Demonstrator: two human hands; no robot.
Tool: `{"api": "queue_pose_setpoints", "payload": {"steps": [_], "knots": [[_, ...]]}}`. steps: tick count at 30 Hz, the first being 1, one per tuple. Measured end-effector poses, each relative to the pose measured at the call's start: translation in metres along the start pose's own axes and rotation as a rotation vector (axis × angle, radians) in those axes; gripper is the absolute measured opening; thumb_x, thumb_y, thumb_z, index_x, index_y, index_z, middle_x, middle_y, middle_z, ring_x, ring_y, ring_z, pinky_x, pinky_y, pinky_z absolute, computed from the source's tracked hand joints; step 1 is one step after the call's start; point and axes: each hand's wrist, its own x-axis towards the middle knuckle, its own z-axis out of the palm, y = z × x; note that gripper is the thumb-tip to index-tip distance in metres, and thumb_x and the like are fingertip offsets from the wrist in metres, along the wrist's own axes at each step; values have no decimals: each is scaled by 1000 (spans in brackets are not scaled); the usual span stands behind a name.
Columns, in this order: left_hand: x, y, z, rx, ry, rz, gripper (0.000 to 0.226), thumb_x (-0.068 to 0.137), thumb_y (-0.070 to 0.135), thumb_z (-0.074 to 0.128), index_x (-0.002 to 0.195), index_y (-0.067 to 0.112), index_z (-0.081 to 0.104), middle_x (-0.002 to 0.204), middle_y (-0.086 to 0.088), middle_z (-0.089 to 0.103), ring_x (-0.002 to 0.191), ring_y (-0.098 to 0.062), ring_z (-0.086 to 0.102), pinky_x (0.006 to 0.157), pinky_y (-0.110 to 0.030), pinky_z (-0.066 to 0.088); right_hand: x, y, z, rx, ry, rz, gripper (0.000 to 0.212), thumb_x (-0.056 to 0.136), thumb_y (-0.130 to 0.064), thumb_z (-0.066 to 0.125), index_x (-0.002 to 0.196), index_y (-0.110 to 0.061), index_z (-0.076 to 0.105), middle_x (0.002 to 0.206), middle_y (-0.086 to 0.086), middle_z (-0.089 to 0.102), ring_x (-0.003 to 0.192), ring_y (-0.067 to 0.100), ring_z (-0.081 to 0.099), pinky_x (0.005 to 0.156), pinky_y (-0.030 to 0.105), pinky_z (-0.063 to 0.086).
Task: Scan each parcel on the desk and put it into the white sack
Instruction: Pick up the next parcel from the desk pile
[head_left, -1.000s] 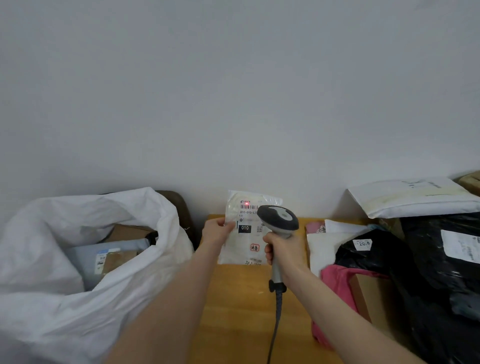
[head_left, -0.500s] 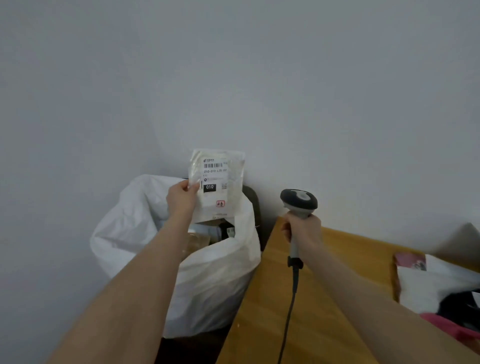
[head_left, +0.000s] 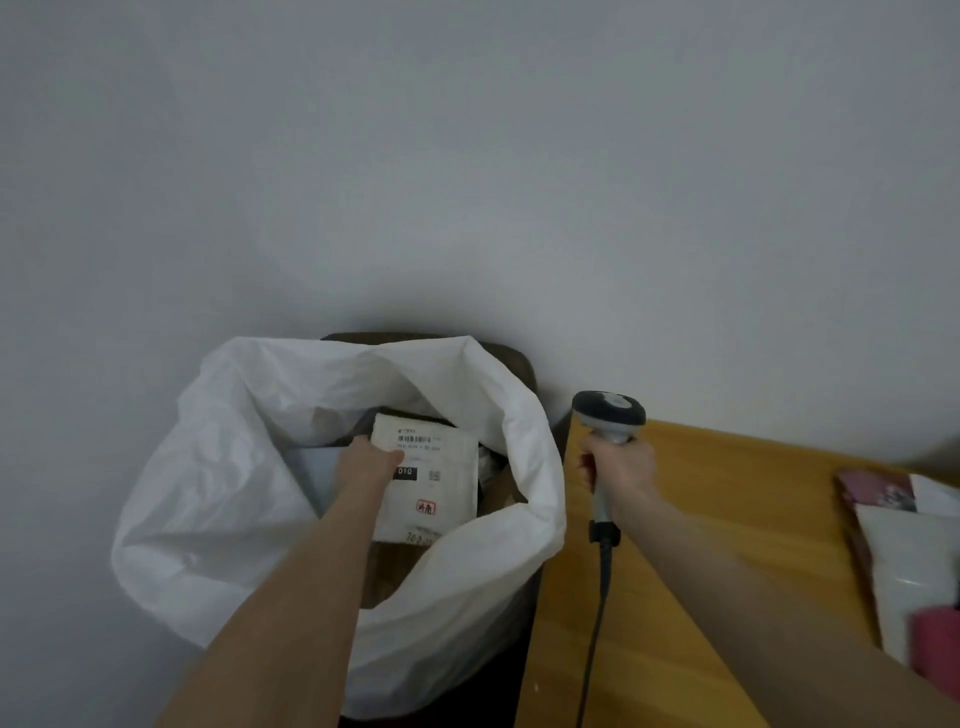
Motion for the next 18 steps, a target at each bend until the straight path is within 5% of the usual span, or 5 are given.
{"api": "queue_pose_setpoints", "payload": {"steps": [5,12,18], "knots": [[-9,67,10,241,106,205,50,91,26,59,135,9,42,135,-19,43,125,-35,40,103,-45,38,2,-2,-13,35,57,31,21,85,-2,61,64,-4,59,57,10,60,47,19,48,57,33,43],[-70,183,94,222,-3,598,43,91,14,52,133,14,48,133,-14,46,118,-31,49,94,-40,44,-5,-11,-91,93,209,21,15,86,-2,61,71,-2,60,58,11,59,45,19,47,50,30,40],[-187,231,209,287,-279,802,37,92,19,51,130,20,52,132,-7,46,103,-26,59,85,-38,52,-26,3,-217,90,506,19,15,83,-10,61,69,-6,62,54,6,62,50,20,54,54,30,45]]}}
